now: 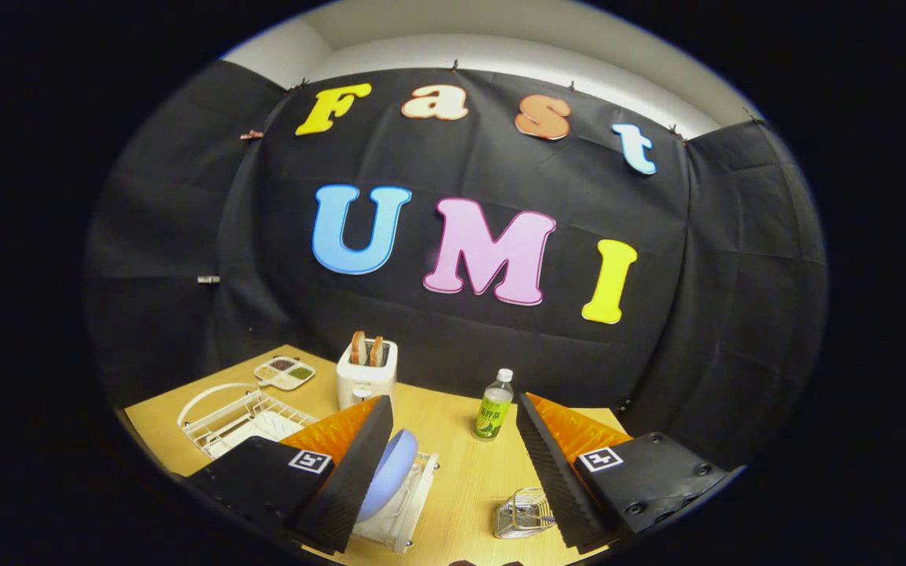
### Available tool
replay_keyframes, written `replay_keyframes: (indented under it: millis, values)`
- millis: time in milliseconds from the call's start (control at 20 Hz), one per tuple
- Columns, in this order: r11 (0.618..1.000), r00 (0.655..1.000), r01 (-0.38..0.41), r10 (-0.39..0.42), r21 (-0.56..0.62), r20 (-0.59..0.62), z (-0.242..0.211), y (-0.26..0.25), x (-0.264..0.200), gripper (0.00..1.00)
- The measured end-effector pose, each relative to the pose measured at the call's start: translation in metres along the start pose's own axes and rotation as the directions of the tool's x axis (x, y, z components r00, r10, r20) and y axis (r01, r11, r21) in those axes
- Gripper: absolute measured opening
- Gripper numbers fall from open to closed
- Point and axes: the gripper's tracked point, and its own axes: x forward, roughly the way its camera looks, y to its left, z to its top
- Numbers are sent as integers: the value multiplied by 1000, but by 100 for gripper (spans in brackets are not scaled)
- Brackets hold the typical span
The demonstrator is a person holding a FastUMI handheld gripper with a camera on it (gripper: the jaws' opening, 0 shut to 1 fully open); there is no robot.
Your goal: Take the plate from the dish rack, then take the spoon from the basket and place it into the plate.
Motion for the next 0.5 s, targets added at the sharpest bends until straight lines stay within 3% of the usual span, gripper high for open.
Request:
replay_keyframes:
  millis: [200, 350, 500]
  values:
    - [998, 982, -41, 31, -49, -185, -50, 28, 36, 95]
    - [996, 954, -49, 27, -68, -299, -87, 37, 54, 94]
    - [998, 912, -47, 24, -46, -410, -120, 41, 67, 88]
